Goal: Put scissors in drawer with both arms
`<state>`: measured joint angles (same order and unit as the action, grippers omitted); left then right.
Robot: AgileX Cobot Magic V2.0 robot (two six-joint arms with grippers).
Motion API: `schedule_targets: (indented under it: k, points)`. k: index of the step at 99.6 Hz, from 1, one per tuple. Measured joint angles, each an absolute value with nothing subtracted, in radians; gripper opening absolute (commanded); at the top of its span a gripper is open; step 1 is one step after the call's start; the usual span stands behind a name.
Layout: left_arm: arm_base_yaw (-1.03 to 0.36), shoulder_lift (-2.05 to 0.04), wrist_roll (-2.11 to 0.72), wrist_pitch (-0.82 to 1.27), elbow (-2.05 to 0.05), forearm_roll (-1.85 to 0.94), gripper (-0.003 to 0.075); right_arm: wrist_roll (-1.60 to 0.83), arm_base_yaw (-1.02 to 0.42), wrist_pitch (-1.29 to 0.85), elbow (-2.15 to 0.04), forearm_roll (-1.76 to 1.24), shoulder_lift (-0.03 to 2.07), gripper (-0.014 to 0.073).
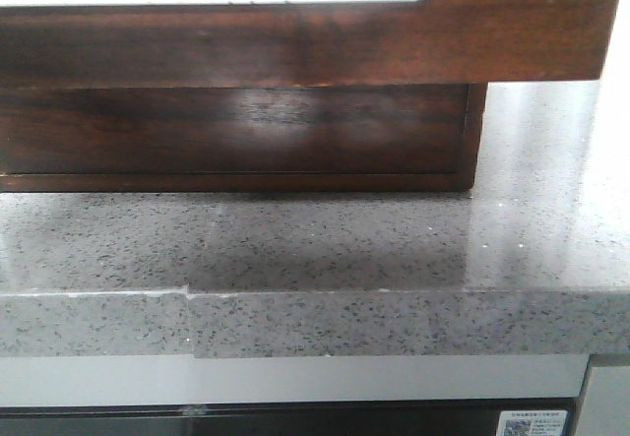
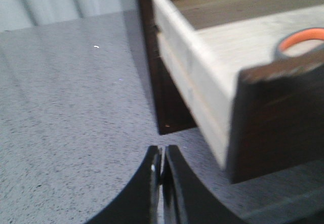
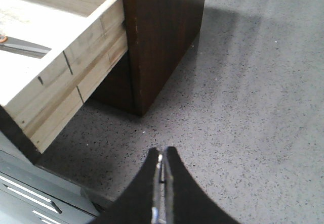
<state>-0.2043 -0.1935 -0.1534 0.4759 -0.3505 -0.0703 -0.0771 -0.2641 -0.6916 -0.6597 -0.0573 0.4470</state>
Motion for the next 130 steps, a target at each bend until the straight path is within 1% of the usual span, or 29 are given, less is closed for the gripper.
schedule_targets:
  k: [10, 24, 36, 59, 130]
  points:
    - [-0.154, -0.114, -0.145, 0.359, -0.224, -0.071, -0.002, -0.077, -0.264, -0.692, -0.66, -0.056, 0.447, -0.0069]
    - [-0.108, -0.013, -0.132, 0.256, -0.087, -0.075, -0.002, -0.077, -0.264, -0.692, -0.66, -0.056, 0.447, -0.0069]
    - [-0.091, 0.004, -0.085, 0.203, -0.008, -0.077, -0.002, -0.077, -0.264, -0.692, -0.66, -0.056, 0.447, -0.0069]
    - [-0.091, 0.004, -0.056, 0.139, -0.004, -0.079, -0.002, -0.077, -0.264, -0.692, -0.66, -0.056, 0.446, -0.0069]
    - [-0.091, 0.004, -0.054, 0.139, -0.004, -0.079, -0.002, -0.075, -0.264, -0.692, -0.66, -0.056, 0.446, -0.0069]
